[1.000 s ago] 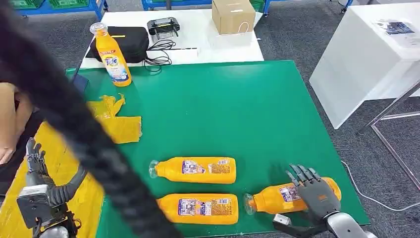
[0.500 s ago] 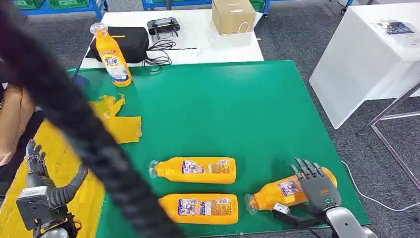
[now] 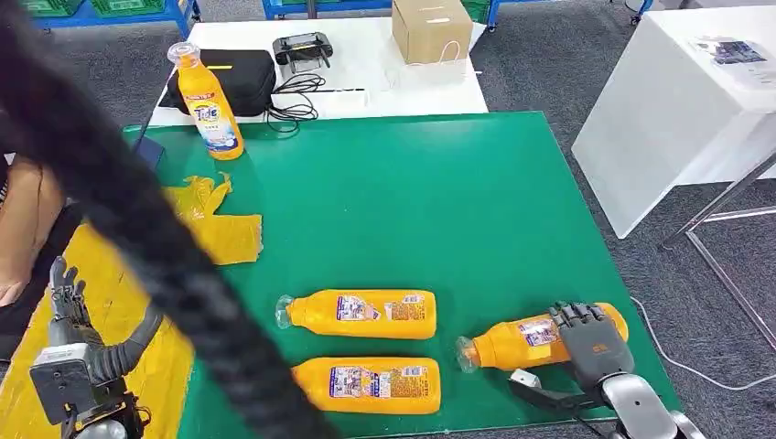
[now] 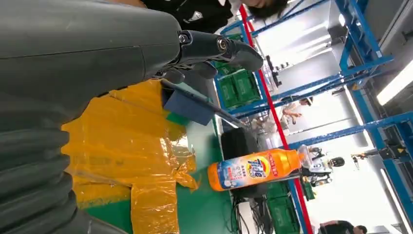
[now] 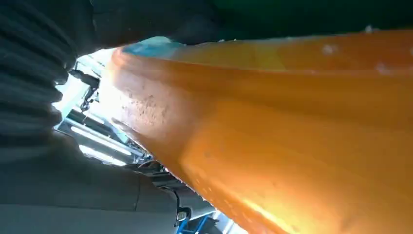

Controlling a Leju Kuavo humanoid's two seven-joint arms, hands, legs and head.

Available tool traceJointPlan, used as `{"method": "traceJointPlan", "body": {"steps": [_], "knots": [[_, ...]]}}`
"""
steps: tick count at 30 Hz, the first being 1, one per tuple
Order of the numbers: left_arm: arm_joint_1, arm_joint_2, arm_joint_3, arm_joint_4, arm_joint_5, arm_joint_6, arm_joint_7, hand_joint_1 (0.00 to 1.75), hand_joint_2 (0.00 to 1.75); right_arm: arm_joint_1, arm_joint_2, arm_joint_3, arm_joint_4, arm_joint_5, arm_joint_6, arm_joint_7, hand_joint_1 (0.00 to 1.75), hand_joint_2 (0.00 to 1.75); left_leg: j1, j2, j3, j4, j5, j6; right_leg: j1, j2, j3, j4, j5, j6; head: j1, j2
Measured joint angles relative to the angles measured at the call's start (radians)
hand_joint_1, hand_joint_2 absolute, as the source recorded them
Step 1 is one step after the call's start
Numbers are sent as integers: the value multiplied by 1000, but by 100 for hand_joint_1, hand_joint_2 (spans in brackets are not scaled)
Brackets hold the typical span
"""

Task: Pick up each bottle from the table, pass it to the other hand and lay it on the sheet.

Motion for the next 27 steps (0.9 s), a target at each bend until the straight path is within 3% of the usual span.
{"method": "traceJointPlan", "body": {"steps": [2, 4, 11, 27], "knots": [[0, 0, 0, 0, 0, 0, 0, 0, 175, -13, 2, 0, 9, 0, 4, -3, 162, 175, 0, 0, 0, 0, 0, 0, 0, 0, 0, 0, 0, 0, 0, 0], [0, -1, 0, 0, 0, -1, 0, 0, 175, -22, 3, 1, 16, -8, 6, -5, 175, 175, 0, 0, 0, 0, 0, 0, 0, 0, 0, 0, 0, 0, 0, 0], [4, -3, 0, -10, 1, -2, 0, 0, 175, -42, 16, 1, 24, -55, -13, -2, 175, 175, 0, 0, 0, 0, 0, 0, 0, 0, 1, 0, 0, 0, 0, 0], [27, -14, 0, -44, -5, 1, 3, 0, 175, -68, 163, -90, 22, -148, -186, -30, 175, 175, 0, 0, -1, 0, 0, 0, 0, 0, 0, 0, 0, 0, 0, 0]]}}
